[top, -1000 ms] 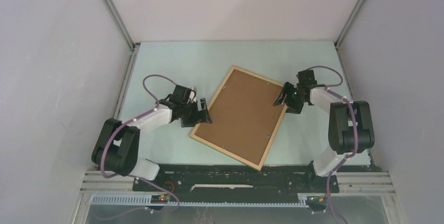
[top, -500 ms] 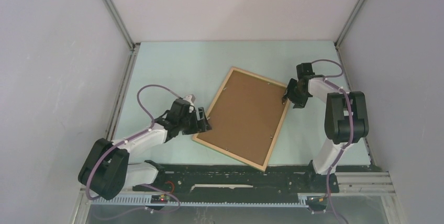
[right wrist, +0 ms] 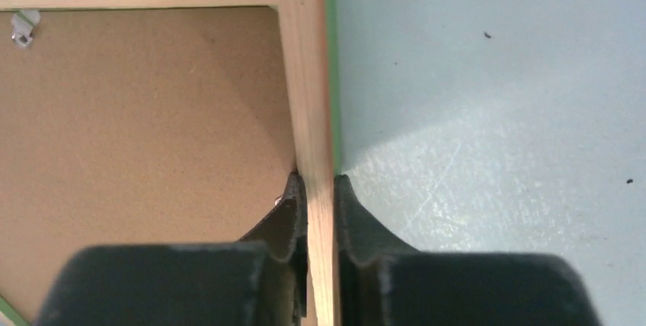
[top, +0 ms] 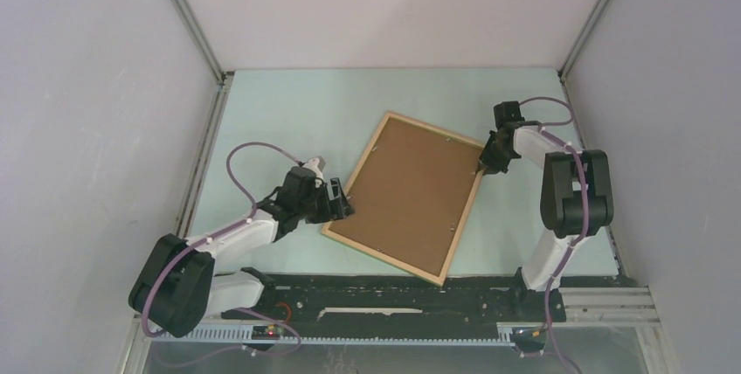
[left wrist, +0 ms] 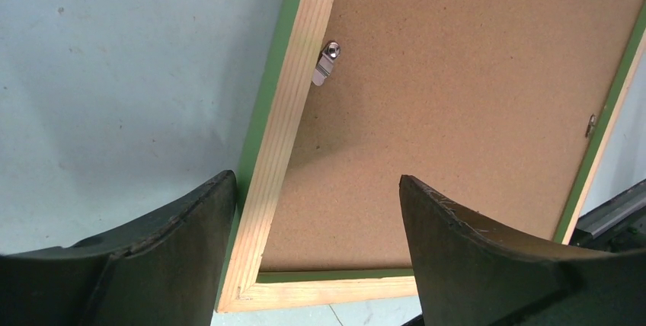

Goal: Put the photo into the frame

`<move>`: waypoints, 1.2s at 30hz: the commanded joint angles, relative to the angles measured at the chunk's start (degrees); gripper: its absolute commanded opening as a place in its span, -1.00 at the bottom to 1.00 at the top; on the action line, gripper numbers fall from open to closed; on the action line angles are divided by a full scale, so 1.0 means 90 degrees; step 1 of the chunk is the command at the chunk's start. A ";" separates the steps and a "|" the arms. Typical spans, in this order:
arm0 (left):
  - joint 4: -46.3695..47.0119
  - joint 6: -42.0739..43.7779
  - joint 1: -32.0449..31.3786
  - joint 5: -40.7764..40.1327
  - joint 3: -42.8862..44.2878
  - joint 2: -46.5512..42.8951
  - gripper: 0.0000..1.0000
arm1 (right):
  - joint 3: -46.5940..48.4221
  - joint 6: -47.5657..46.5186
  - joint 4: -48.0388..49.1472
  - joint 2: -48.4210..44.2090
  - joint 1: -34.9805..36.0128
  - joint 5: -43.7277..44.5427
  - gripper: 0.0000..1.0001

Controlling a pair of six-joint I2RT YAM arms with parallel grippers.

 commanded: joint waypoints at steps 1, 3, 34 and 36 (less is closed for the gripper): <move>0.0356 -0.0098 -0.0047 -0.0020 -0.0164 -0.0177 0.60 | -0.0155 0.0215 0.0143 -0.0053 0.0003 -0.0268 -1.00; 0.0356 -0.0100 -0.0044 -0.0016 -0.0169 -0.0185 0.60 | -0.0199 0.0235 0.0249 -0.0083 -0.0001 -0.0409 -1.00; 0.0361 -0.0149 -0.0047 -0.0020 -0.0187 -0.0210 0.61 | -0.0115 0.0603 0.0078 -0.0274 -0.0048 -0.0121 0.21; 0.0357 -0.0146 -0.0047 -0.0012 -0.0197 -0.0211 0.61 | -0.0112 0.0658 0.0115 -0.0176 -0.0004 -0.0064 0.18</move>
